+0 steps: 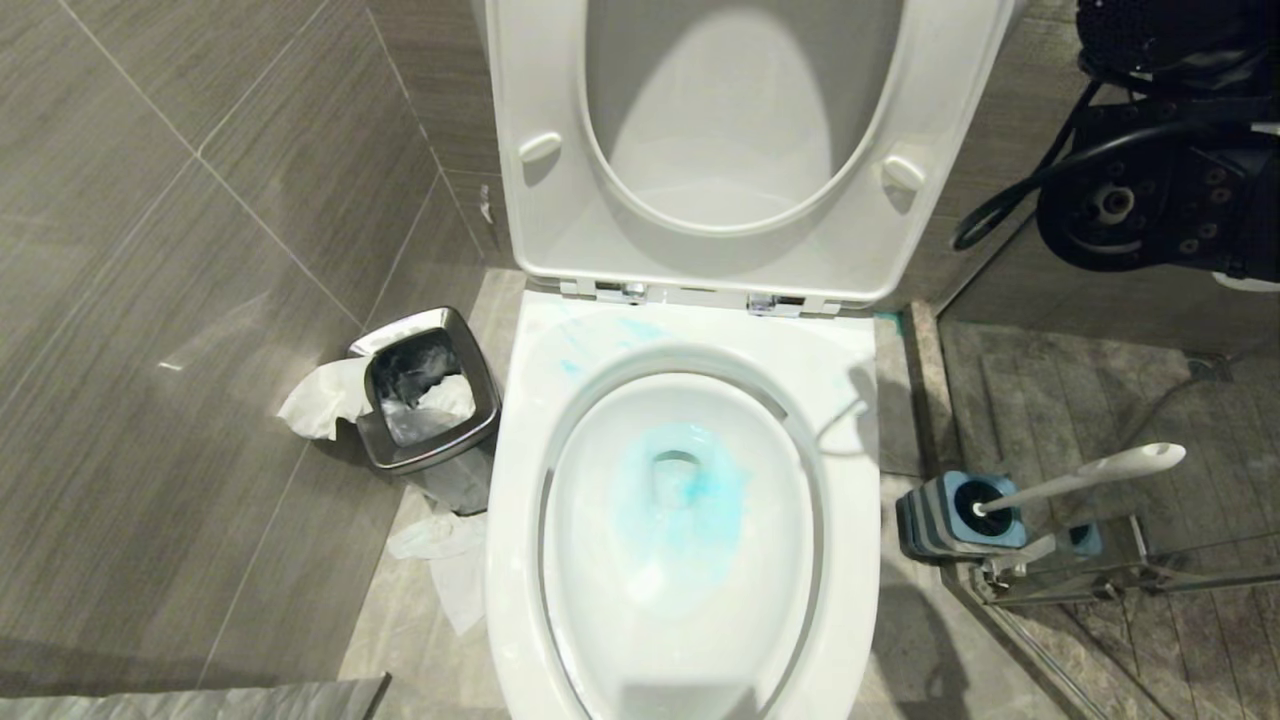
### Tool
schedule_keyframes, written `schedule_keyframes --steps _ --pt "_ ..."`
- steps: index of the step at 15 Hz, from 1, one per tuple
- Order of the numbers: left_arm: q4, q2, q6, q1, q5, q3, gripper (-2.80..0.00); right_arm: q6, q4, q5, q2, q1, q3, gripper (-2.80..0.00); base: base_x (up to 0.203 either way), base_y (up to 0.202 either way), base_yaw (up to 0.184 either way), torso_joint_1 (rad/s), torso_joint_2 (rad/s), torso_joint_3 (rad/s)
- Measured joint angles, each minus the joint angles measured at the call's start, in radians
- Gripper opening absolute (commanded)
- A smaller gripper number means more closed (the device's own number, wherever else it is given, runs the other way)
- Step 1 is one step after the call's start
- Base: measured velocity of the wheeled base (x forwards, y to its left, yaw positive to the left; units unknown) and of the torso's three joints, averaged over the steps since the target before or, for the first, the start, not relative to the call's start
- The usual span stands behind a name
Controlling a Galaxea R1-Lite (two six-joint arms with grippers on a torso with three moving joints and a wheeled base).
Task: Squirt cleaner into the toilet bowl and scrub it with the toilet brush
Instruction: Place the cleaning agent on the floor
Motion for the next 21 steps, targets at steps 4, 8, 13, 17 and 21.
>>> schedule_keyframes --steps 4,8,13,17,21 --pt "0.0 0.0 0.0 0.0 0.0 0.0 -2.8 -0.01 0.344 0.002 -0.042 -0.03 -0.008 -2.8 0.0 0.0 0.0 0.0 0.0 0.0" --pt "0.0 0.0 0.0 0.0 0.0 0.0 -2.8 0.005 0.529 0.046 -0.079 -0.054 -0.042 -2.8 0.0 0.0 0.0 0.0 0.0 0.0" --pt "0.0 0.0 0.0 0.0 0.0 0.0 -2.8 0.227 0.526 0.086 -0.127 -0.077 -0.055 -2.8 0.0 0.0 0.0 0.0 0.0 0.0" --pt "0.0 0.0 0.0 0.0 0.0 0.0 -2.8 0.415 0.526 0.109 -0.145 -0.065 -0.055 -2.8 0.0 0.0 0.0 0.0 0.0 0.0" --pt "0.0 0.0 0.0 0.0 0.0 0.0 -2.8 0.477 0.522 0.13 -0.135 -0.054 -0.053 -2.8 0.0 0.0 0.0 0.0 0.0 0.0"
